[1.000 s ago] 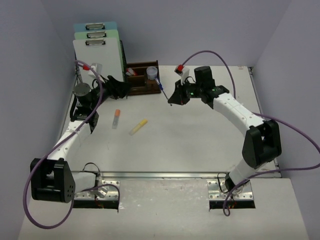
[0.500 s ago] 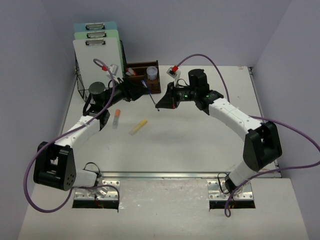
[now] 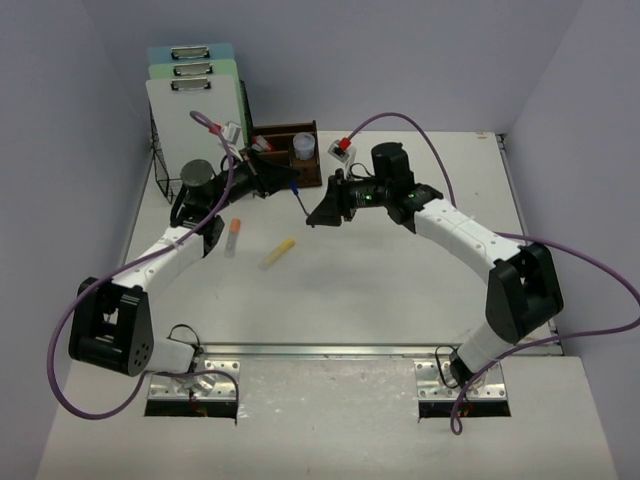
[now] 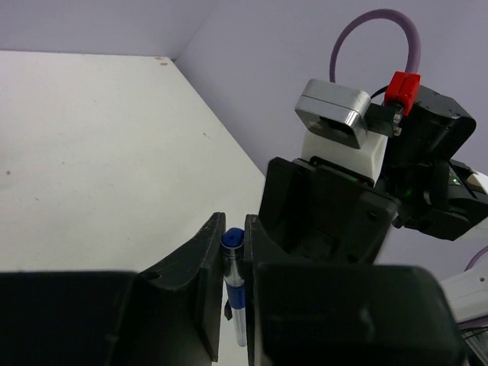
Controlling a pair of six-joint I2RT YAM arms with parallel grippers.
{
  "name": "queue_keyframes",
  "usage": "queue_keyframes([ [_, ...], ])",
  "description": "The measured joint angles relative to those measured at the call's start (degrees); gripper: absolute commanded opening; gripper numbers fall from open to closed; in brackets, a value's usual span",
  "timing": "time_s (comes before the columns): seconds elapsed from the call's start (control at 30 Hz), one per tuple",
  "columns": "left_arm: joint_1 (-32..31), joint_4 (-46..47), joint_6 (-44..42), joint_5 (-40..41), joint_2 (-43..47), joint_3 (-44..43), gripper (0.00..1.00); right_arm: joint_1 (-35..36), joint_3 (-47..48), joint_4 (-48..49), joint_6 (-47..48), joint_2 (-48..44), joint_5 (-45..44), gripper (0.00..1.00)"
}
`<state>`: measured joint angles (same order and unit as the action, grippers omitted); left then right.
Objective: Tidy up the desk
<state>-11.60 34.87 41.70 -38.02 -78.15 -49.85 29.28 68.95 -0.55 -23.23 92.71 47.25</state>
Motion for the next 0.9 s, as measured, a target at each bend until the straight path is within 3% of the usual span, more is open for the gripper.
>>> queue_keyframes([
  [0.2, 0.0, -4.5, -9.5, 2.4, -3.2, -6.7, 0.00, -0.3, 0.1, -4.6, 1.3, 0.0, -2.5, 0.99],
  [0.37, 0.0, -8.3, -27.0, 10.1, -9.4, -19.5, 0.00, -4.6, -0.3, -7.7, 2.6, -0.9, -3.8, 0.99],
  [0.6, -0.1, -3.5, -49.5, 23.7, -21.7, -29.4, 0.00, -9.6, -3.7, -10.2, 5.8, -5.3, -6.1, 0.99],
  [0.9, -0.1, 2.3, -56.2, 31.5, -37.7, -34.4, 0.00, -9.7, -7.3, -10.7, 7.5, -6.7, -6.8, 0.99],
])
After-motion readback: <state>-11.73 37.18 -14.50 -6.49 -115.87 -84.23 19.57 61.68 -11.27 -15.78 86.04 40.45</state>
